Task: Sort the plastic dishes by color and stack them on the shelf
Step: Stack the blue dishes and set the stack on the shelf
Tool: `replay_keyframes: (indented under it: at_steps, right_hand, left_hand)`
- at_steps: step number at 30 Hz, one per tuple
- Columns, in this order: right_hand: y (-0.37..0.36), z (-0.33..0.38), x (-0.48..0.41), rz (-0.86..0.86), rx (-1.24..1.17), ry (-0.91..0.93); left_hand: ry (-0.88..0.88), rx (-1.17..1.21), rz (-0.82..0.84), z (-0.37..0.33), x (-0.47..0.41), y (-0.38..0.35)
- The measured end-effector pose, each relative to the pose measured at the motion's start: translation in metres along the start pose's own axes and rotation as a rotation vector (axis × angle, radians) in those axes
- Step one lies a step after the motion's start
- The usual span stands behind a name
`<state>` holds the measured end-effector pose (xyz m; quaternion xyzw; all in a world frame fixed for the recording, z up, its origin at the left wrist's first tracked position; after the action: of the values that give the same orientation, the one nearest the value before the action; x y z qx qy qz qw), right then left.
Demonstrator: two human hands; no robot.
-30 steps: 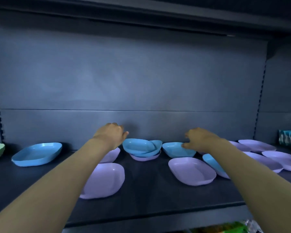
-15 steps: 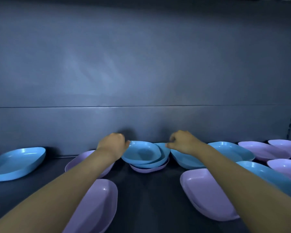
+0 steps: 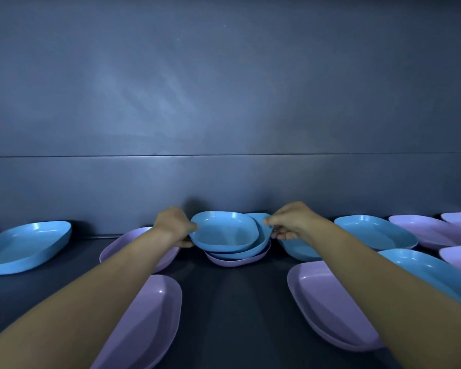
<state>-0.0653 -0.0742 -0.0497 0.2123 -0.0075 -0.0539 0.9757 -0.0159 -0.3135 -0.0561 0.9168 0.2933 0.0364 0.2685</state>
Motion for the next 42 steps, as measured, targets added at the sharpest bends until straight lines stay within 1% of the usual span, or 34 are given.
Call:
replay_keyframes:
  at_steps: [3,6,8,14,21,24,26,30,34,38,40,42]
  right_hand:
    - [0.002,-0.001,0.005,0.037,-0.143,-0.075]
    - [0.003,-0.002,0.010,0.061,-0.242,-0.115]
    - [0.007,0.000,0.014,0.048,-0.292,-0.114]
    - [0.034,0.007,0.028,-0.031,-0.325,-0.091]
    - [0.107,-0.001,0.036,-0.184,-0.326,-0.026]
    - [0.143,-0.012,0.036,-0.215,-0.299,0.014]
    - [0.166,-0.023,0.034,-0.221,-0.239,0.036]
    - [0.208,-0.048,0.032,-0.183,-0.135,0.044]
    - [0.243,-0.065,0.031,-0.173,0.021,0.097]
    - [0.255,-0.081,0.026,-0.153,0.102,0.144]
    - [0.252,-0.089,0.021,-0.135,0.137,0.159]
    - [0.245,-0.097,0.015,-0.122,0.220,0.186]
  left_hand:
    - [0.042,0.127,0.043,-0.002,0.007,0.003]
    - [0.017,0.179,0.053,-0.006,0.013,0.008]
    - [0.000,0.225,0.058,-0.010,0.017,0.014]
    - [-0.042,0.347,0.067,-0.028,0.034,0.032]
    - [-0.095,0.430,0.070,-0.063,0.057,0.029]
    - [-0.100,0.435,0.089,-0.077,0.071,0.015]
    - [-0.112,0.440,0.095,-0.086,0.081,0.001]
    - [-0.102,0.429,0.080,-0.101,0.103,-0.028]
    - [-0.069,0.416,0.068,-0.113,0.124,-0.056]
    - [-0.046,0.411,0.009,-0.119,0.145,-0.075]
    - [-0.036,0.395,-0.013,-0.118,0.152,-0.082]
    - [-0.017,0.381,-0.041,-0.117,0.157,-0.088]
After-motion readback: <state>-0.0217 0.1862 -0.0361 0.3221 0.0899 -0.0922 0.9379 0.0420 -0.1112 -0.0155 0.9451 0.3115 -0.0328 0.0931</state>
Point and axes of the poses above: each hand's wrist, its own x-axis away from the middle knuckle, its own y-axis out of the back of the hand, z = x × y, the point moved 4 cm from there along -x, towards the middle knuckle, and after that the axes turned 14 degrees about -z, right-handed, at the moved point
